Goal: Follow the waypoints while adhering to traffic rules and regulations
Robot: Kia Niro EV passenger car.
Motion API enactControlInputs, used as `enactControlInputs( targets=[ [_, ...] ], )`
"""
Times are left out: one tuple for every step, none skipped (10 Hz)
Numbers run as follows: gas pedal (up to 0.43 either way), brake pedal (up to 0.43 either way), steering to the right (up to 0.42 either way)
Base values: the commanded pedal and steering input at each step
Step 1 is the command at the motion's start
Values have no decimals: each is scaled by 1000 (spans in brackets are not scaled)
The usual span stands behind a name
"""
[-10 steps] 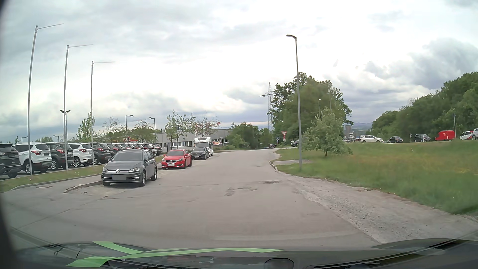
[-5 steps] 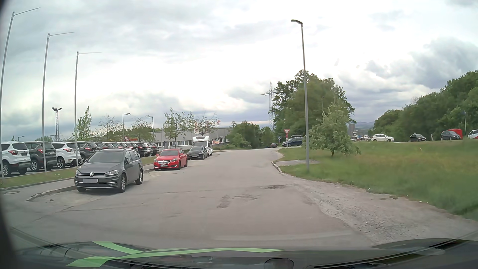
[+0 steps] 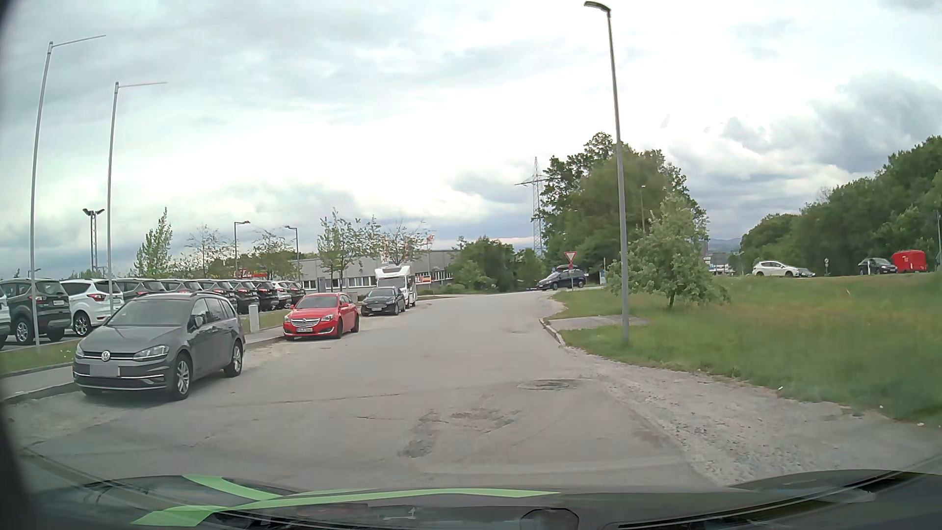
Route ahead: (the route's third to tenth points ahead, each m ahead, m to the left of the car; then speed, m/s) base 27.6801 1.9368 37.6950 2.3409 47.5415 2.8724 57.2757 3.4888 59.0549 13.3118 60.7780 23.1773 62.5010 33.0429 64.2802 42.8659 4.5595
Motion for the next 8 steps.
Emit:
enactControlInputs(
  targets=[
    [0,0,-11],
    [0,0,-11],
    [0,0,-11],
    [0,0,-11],
    [0,0,-12],
    [0,0,-11],
    [0,0,-12],
    [0,0,-12]
  ],
)
